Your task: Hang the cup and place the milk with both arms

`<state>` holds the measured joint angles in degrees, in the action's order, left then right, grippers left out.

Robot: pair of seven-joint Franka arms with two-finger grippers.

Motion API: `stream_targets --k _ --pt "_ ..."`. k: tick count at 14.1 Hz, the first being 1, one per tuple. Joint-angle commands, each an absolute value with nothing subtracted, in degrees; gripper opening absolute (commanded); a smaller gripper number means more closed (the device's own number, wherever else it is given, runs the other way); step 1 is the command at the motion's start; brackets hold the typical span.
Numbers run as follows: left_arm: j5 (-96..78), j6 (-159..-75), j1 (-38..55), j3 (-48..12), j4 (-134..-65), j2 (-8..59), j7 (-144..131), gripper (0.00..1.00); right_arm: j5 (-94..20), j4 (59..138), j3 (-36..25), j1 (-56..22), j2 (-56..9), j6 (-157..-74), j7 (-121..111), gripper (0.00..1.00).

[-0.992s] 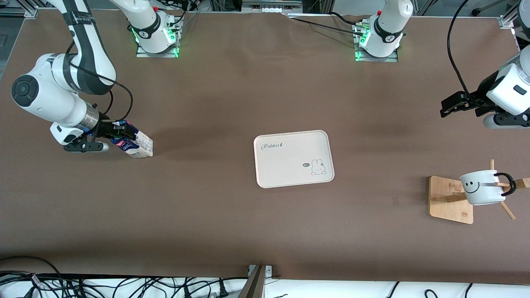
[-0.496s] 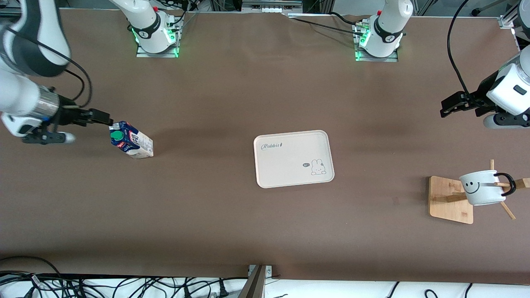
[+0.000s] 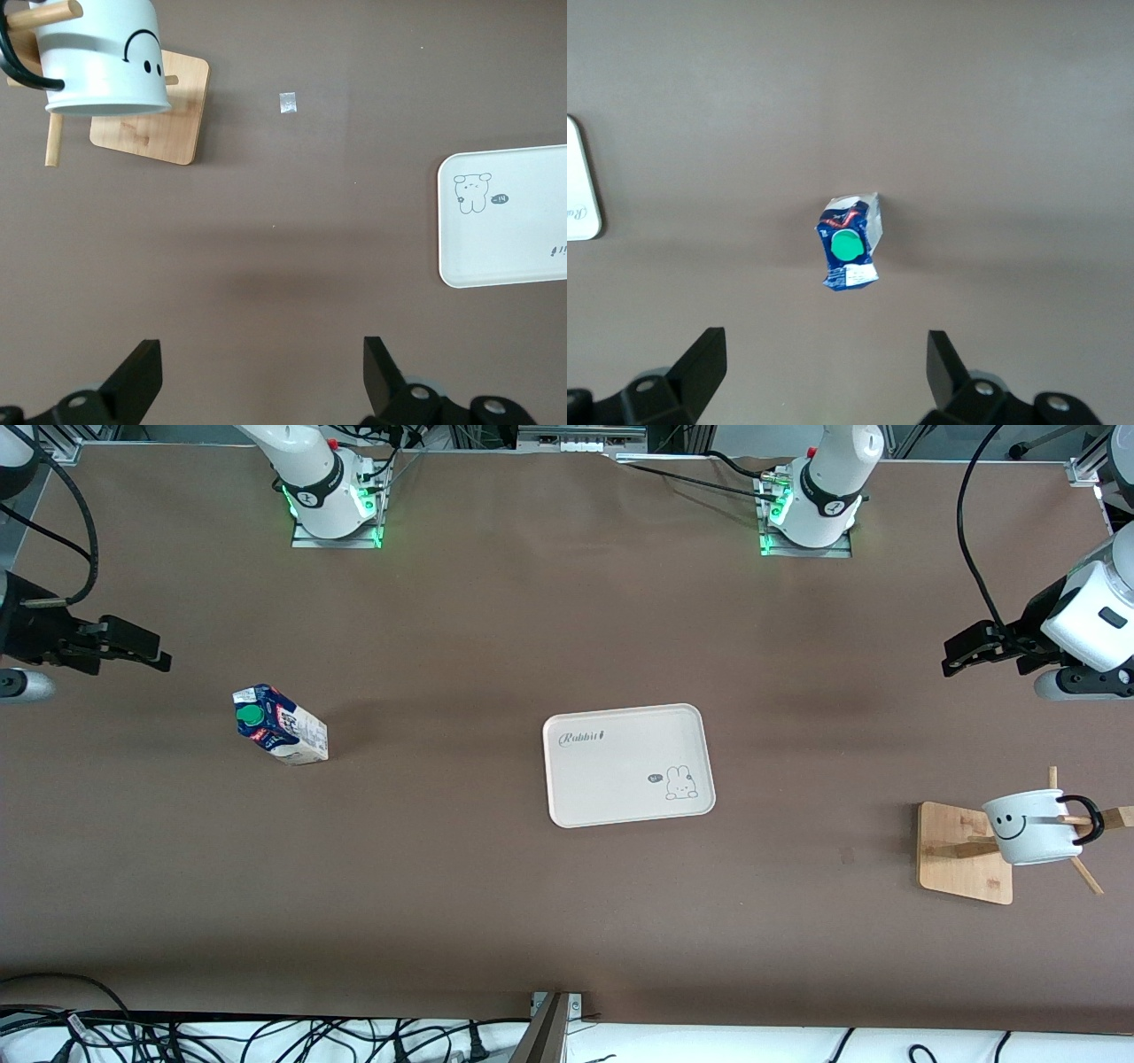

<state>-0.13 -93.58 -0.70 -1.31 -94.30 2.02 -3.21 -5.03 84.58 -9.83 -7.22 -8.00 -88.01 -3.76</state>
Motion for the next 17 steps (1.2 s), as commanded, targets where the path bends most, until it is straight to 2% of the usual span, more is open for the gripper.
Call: stream_targets --k 1,6,8,9,13,17 --pt "-0.44 -93.25 -0.35 -1.05 -92.90 2.64 -3.69 1.00 -4.31 82.18 -10.98 -6.77 -9.67 -86.66 -4.48 1.00" --pt "-0.44 -93.25 -0.35 -1.05 -92.90 2.72 -3.69 1.00 0.62 82.88 -10.20 -5.29 -9.06 -87.45 -0.98 1.00" --pt "-0.44 -93.25 -0.35 -1.05 -92.90 2.72 -3.69 1.00 -0.26 83.05 -3.38 0.94 -8.44 -88.06 -0.44 1.00" --pt "-0.44 -93.25 -0.35 -1.05 -92.90 2.72 -3.69 1.00 -0.09 83.40 -1.51 2.18 -8.44 -89.89 -0.70 1.00" --pt "-0.44 -93.25 -0.35 -1.05 -92.90 2.72 -3.69 1.00 -0.17 84.55 -1.23 2.81 -7.48 -97.46 -0.53 1.00" --pt "-0.44 -93.25 -0.35 -1.05 -92.90 2.72 -3.69 1.00 0.26 84.03 -1.14 2.55 -6.77 -92.21 -0.88 1.00"
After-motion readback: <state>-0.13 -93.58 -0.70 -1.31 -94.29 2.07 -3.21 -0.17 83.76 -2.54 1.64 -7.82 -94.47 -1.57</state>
